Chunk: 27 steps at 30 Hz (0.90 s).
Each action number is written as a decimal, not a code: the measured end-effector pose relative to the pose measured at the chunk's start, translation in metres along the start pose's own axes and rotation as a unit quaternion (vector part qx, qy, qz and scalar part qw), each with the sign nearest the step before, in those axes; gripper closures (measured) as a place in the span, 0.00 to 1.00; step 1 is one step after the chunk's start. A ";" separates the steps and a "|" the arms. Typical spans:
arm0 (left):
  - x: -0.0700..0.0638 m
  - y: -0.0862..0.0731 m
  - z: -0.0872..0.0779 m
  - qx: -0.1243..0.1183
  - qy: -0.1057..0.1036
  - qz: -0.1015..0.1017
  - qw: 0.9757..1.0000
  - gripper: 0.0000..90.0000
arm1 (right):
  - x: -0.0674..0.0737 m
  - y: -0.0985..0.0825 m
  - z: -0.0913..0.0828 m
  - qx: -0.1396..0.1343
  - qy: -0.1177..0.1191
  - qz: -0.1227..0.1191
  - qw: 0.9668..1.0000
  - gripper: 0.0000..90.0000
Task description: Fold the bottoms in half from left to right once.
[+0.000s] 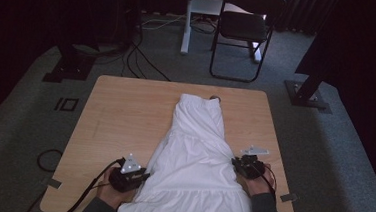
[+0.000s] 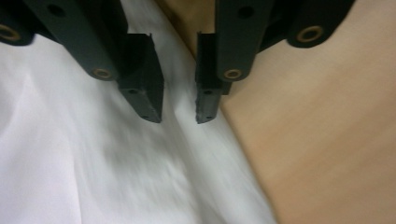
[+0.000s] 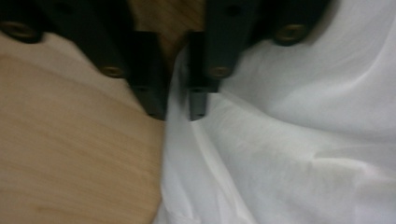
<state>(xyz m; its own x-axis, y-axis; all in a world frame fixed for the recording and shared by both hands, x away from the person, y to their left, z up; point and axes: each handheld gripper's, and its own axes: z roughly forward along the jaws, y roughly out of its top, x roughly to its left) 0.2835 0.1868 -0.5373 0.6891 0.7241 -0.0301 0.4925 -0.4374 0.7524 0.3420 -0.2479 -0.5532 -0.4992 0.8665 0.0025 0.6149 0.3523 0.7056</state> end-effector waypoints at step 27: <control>0.019 0.058 0.084 0.044 -0.042 0.021 0.998 0.62 | -0.020 0.120 0.108 0.003 0.055 0.030 0.998 0.94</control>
<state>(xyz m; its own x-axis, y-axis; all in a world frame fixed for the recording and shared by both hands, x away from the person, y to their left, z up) 0.3700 0.1300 -0.5496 0.7503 0.6587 -0.0569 0.5041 -0.5143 0.6939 0.4919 -0.1846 -0.5454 -0.5249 0.8421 0.1237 0.6495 0.3024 0.6977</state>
